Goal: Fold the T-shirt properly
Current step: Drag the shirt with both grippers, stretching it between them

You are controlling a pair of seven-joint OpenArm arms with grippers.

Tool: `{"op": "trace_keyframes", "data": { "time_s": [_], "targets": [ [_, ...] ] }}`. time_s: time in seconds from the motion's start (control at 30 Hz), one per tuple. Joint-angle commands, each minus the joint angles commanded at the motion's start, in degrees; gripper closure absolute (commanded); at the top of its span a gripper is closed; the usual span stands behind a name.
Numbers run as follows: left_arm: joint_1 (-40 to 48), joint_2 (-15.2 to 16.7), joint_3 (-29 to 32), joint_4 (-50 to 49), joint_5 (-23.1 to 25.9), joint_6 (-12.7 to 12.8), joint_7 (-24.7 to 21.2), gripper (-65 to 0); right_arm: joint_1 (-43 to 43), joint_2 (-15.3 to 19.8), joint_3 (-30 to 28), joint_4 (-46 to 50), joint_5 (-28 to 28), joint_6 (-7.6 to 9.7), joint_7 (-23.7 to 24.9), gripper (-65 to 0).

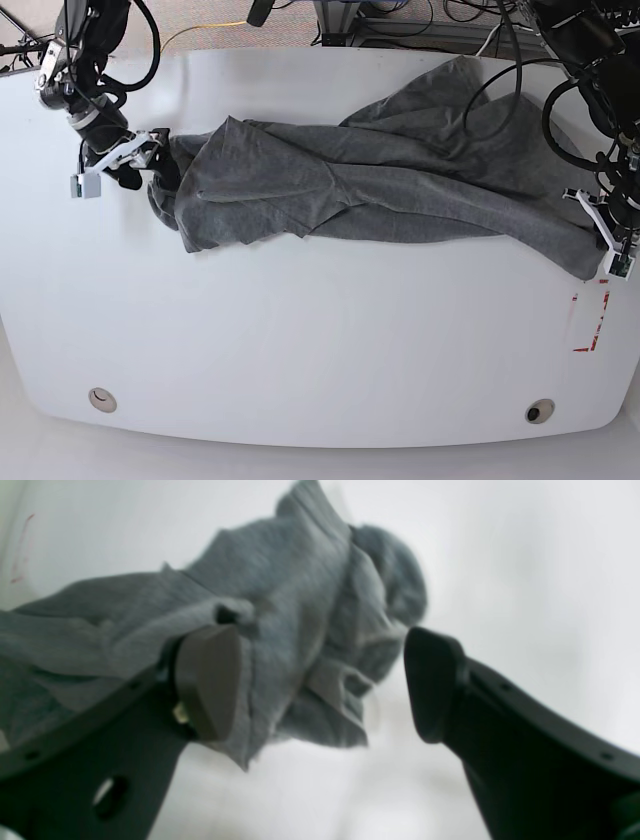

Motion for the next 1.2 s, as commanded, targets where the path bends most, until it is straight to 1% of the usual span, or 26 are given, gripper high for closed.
{"op": "trace_keyframes", "data": {
  "time_s": [0.13,0.2,0.27,0.37,0.47,0.53,0.67,0.73,0.8,0.83,0.93,1.2],
  "targets": [
    [0.1,0.0,0.0,0.0,0.0,0.0,0.0,0.0,5.3,0.2,0.1,-6.2,0.0,0.0,-4.5,-43.1],
    [-0.1,0.0,0.0,0.0,0.0,0.0,0.0,0.0,7.0,0.2,0.1,-9.0,0.0,0.0,-5.8,-41.5],
    [-0.1,0.0,0.1,0.0,0.0,0.0,0.0,0.0,7.8,0.2,0.0,-10.0,0.0,0.0,-7.0,-40.1],
    [0.1,0.0,0.0,0.0,0.0,0.0,0.0,0.0,8.0,-0.2,0.0,-10.0,0.3,0.26,-9.8,-40.1],
    [0.1,0.2,0.0,0.0,0.0,0.0,0.0,0.0,8.0,-0.5,0.0,-10.0,0.3,2.64,-11.6,-40.1],
    [0.1,0.2,0.0,0.0,0.0,0.0,0.0,0.0,7.9,-1.9,0.4,-9.9,0.3,4.13,-12.4,-40.1],
    [0.2,0.2,0.0,0.0,0.0,0.0,0.0,0.0,7.6,-2.7,0.5,-7.3,0.4,6.33,-13.2,-40.1],
    [0.2,0.3,0.0,0.0,0.0,0.0,0.0,0.0,7.6,-2.8,0.5,-6.9,2.7,7.03,-13.3,-40.1],
    [0.2,0.3,0.1,0.0,0.0,0.0,0.0,0.0,7.6,-2.8,0.5,-6.9,4.0,6.86,-13.4,-40.1],
    [0.2,0.3,0.1,0.0,0.0,0.0,0.0,0.0,7.7,-2.8,0.4,-7.0,4.0,6.42,-13.4,-40.1],
    [0.2,0.3,0.1,0.0,0.0,0.0,0.0,0.0,8.5,-2.8,0.1,-9.8,2.4,6.42,-13.4,-40.1],
    [0.2,0.3,0.1,0.0,0.0,0.0,0.0,0.0,9.1,-2.8,0.4,-16.1,2.0,6.33,-13.3,-40.1]
  ]
}}
